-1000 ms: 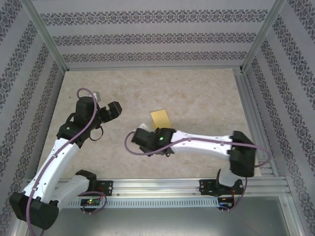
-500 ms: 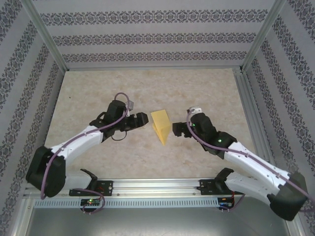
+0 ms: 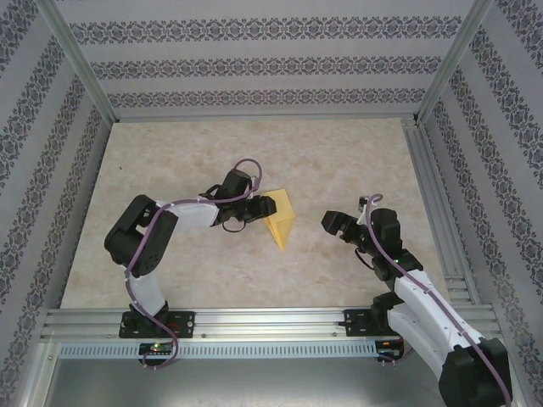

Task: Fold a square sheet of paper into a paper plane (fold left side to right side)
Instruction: Pick up the paper from the center of the table.

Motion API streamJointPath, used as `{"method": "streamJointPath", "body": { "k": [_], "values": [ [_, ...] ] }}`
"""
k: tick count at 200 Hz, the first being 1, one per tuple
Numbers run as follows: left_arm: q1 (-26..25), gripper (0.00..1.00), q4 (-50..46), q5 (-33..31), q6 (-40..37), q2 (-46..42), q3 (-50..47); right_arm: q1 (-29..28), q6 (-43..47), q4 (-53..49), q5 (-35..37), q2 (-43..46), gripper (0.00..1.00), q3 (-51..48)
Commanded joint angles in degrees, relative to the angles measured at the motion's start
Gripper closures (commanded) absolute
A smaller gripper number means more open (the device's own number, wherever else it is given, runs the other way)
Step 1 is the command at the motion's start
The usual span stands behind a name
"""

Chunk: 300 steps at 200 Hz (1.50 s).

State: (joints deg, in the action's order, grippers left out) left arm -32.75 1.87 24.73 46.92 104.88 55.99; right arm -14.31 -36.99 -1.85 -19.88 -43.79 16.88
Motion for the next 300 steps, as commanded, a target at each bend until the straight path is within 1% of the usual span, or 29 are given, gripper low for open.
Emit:
{"method": "streamJointPath", "body": {
  "k": [1, 23, 59, 90, 107, 117, 132, 155, 177, 199, 206, 222, 256, 279, 300],
  "values": [
    [0.3, 0.56, 3.2, 2.2, -3.2, 1.3, 2.4, 1.4, -0.5, 4.8, -9.5, -1.6, 0.19, -1.0],
    [0.9, 0.63, 2.4, 3.2, -4.3, 2.9, 4.0, 1.8, -0.3, 6.1, -10.8, -3.5, 0.22, -1.3],
    [1.1, 0.79, 0.8, 4.0, -7.2, 4.2, 5.2, 1.9, -0.4, 7.7, -12.0, -5.4, 0.27, -1.3],
    [1.5, 0.91, 0.7, 7.5, -9.9, 3.3, 4.8, 2.4, -1.0, 10.3, -14.8, -7.5, 0.28, -1.2],
    [2.0, 0.94, 0.9, 10.2, -11.3, 1.9, 4.0, 2.8, -1.5, 13.2, -17.8, -9.5, 0.29, -1.0],
    [2.3, 0.95, 1.0, 11.8, -11.8, 0.9, 3.3, 2.8, -1.4, 14.7, -19.4, -11.1, 0.29, -0.6],
    [2.7, 0.96, 0.8, 14.5, -12.5, -0.5, 2.5, 3.0, -1.3, 17.6, -22.0, -14.3, 0.33, 0.2],
    [3.0, 0.98, 0.1, 17.3, -12.7, -1.5, 1.9, 3.1, -4.2, 28.4, -25.6, -21.5, 0.34, 0.0],
    [3.0, 0.98, 3.3, 19.5, -10.8, -2.3, 0.2, 3.1, -4.7, 34.8, -29.4, -30.1, 0.38, 2.0],
    [3.0, 0.98, 4.2, 20.7, -10.1, -3.0, -0.7, 3.3, -9.3, 47.7, -32.4, -39.1, 0.4, 2.2],
    [3.0, 0.99, 4.3, 21.2, -10.1, -3.2, -0.8, 3.3, -10.8, 51.4, -32.9, -42.1, 0.41, 2.3],
    [3.0, 0.99, 4.4, 21.9, -10.0, -3.9, -1.2, 3.3, -14.0, 59.1, -34.1, -48.4, 0.46, 2.4],
    [3.0, 0.99, 5.1, 22.7, -9.6, -4.9, -1.8, 3.1, -21.0, 74.3, -34.3, -59.4, 0.47, 2.4],
    [3.0, 0.99, 6.0, 23.3, -8.9, -4.9, -2.0, 3.0, -24.0, 80.9, -34.1, -64.8, 0.48, 2.4],
    [3.0, 1.0, 6.4, 23.6, -8.6, -4.9, -2.2, 2.4, -23.3, 81.1, -33.6, -66.1, 0.48, 2.4]
  ]
}}
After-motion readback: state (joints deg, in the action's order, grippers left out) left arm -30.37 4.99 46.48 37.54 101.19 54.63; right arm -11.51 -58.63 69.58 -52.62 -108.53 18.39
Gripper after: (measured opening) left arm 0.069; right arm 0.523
